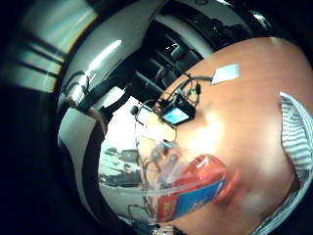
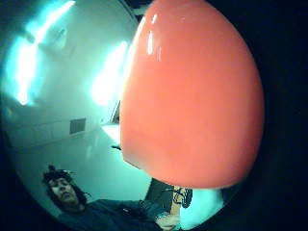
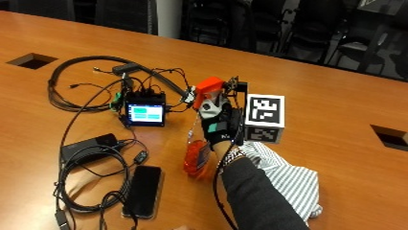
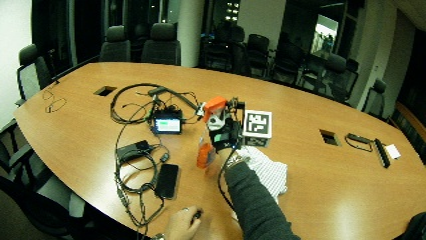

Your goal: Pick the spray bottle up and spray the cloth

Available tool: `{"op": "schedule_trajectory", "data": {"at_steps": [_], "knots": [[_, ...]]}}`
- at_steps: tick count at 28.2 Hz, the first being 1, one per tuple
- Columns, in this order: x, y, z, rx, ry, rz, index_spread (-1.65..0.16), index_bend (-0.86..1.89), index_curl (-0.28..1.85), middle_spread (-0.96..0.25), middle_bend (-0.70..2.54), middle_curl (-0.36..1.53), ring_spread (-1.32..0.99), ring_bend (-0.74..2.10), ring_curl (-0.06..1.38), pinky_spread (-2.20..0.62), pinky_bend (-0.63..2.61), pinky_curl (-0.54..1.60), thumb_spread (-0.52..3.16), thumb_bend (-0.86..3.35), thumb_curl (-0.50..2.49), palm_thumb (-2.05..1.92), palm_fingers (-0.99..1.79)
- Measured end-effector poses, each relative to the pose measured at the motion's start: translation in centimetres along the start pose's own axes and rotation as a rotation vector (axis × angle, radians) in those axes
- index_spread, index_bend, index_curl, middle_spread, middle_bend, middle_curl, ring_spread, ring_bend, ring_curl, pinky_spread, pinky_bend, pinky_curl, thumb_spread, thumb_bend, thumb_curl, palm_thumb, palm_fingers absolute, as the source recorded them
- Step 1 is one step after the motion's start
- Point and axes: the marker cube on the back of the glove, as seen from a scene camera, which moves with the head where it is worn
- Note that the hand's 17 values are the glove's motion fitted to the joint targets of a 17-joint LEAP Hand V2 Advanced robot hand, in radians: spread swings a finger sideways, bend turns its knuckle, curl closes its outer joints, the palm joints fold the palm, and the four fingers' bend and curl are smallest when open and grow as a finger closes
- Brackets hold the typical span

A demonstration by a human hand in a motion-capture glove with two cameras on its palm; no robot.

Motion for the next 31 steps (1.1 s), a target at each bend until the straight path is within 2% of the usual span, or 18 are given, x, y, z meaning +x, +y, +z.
{"op": "schedule_trajectory", "data": {"at_steps": [8,18,23,27,31], "knots": [[1.8,0.9,-0.8,0.006,0.019,0.055,-0.23,0.29,0.62,-0.17,0.61,0.55,-0.19,0.66,0.51,-0.29,0.43,0.43,0.47,-0.03,0.79,0.91,1.33],[-3.4,-0.2,-1.1,0.027,0.036,-0.027,-0.23,0.3,0.63,-0.17,0.6,0.55,-0.19,0.66,0.51,-0.3,0.43,0.44,0.46,-0.03,0.79,0.92,1.33],[-3.6,-0.8,-1.6,0.04,0.046,-0.049,-0.23,0.31,0.63,-0.18,0.6,0.56,-0.2,0.66,0.51,-0.3,0.43,0.44,0.46,-0.03,0.8,0.92,1.33],[-2.1,-0.2,-1.4,0.039,0.046,-0.014,-0.23,0.32,0.64,-0.18,0.6,0.56,-0.2,0.66,0.51,-0.3,0.43,0.44,0.45,-0.03,0.8,0.92,1.33],[-0.3,0.8,-0.3,-0.003,0.064,0.083,-0.23,0.34,0.64,-0.19,0.6,0.56,-0.19,0.64,0.5,-0.27,0.37,0.42,0.48,-0.03,0.79,0.91,1.26]]}}
